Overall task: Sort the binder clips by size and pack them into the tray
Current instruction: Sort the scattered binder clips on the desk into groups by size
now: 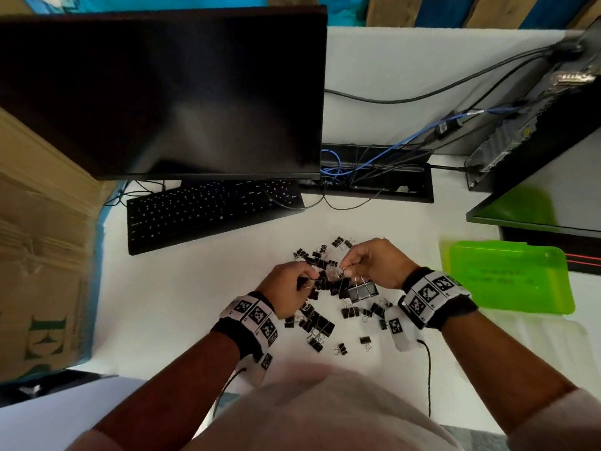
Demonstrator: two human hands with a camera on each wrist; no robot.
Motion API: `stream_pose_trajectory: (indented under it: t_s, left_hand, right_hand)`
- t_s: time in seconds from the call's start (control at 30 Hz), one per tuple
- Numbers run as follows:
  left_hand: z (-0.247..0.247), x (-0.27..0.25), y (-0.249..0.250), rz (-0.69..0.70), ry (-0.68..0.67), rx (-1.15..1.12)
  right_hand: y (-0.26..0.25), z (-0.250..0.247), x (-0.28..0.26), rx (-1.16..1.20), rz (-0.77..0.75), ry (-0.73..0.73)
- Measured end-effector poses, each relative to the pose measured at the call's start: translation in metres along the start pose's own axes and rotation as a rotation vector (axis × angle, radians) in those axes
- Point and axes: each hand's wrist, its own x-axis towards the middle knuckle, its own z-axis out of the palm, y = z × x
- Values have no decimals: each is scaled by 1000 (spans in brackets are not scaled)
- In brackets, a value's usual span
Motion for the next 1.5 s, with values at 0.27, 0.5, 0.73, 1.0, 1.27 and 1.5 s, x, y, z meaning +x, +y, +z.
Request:
stream_pose_trajectory:
  t_s: [0.27,0.5,0.73,1.0,1.27,1.5]
  left_hand:
    - [-39,-36,-58,-212,206,-125]
    - [-17,-54,-83,-200,-4,-199]
    - [-22,-65,-99,-96,132,-143]
    - [-46,-81,-146,-398,469,-281]
    - [-43,-77,-129,-203,387,59]
    - [6,-40,-40,225,-164,207]
  right_hand:
    - [-47,74,48,-51,-117,-15]
    - [-68,100,72,-239,-166,113]
    - [-75,113,83,-208,-218,93]
    - [-93,164,104,-273,-256,-142]
    - [-59,103,77,-266,-243,15]
    - [20,-10,31,-489,88,546]
